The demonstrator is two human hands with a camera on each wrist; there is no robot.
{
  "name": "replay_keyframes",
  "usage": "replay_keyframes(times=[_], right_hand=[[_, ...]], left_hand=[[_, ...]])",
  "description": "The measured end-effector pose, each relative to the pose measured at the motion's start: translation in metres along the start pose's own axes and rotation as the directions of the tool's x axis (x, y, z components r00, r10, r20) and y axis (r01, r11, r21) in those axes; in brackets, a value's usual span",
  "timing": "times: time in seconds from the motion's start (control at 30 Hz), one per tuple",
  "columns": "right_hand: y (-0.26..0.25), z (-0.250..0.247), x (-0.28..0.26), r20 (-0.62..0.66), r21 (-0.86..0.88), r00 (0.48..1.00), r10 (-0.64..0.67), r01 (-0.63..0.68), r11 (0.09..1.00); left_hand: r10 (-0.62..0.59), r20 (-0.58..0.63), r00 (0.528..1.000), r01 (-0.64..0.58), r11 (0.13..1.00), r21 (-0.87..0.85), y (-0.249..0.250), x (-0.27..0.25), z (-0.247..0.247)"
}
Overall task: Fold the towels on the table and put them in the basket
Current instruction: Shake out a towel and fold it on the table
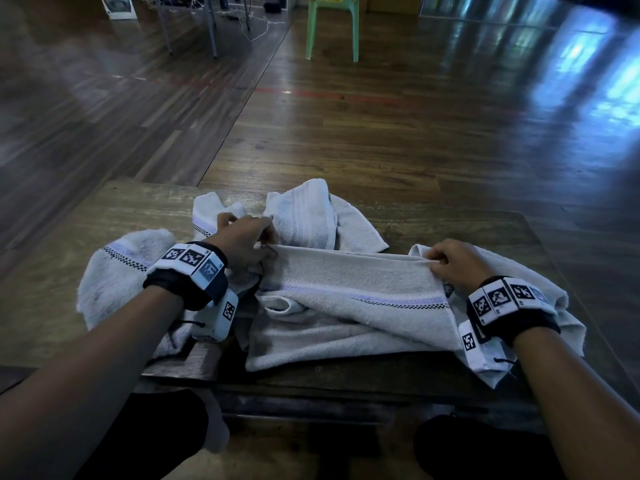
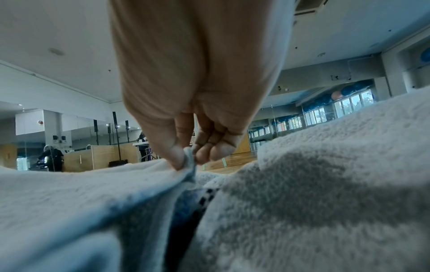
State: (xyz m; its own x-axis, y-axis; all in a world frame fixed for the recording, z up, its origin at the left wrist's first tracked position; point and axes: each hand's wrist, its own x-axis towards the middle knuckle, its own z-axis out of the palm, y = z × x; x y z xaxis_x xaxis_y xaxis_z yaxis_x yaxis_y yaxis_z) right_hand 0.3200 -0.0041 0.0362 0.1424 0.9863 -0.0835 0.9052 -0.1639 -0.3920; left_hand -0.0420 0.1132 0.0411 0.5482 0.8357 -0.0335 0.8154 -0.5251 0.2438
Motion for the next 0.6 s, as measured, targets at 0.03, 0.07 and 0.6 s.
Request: replay_keyframes(times=[0.03,0.07,0.6], right_hand=[[0.000,0.000,0.000,0.013,-0.019,1.000,-0.006,0.007,1.000],[0.001,0.001,0.000,0.019,-0.023,1.000,-0.007,0.007,1.000],[-0.001,-0.035,-0.065,-0.283,0.148,0.945,-0.165,0.213,0.966]], left_hand=[[0.007,0.007,1.000,-0.007,1.000,0.003,0.000,0.000,0.000],[0.016,0.016,1.000,-0.016,0.999,0.029,-0.001,0.001,0.000],[0.076,-0.126,0.989,-0.131,0.846,-0.517,0.014,-0.060,-0.042]])
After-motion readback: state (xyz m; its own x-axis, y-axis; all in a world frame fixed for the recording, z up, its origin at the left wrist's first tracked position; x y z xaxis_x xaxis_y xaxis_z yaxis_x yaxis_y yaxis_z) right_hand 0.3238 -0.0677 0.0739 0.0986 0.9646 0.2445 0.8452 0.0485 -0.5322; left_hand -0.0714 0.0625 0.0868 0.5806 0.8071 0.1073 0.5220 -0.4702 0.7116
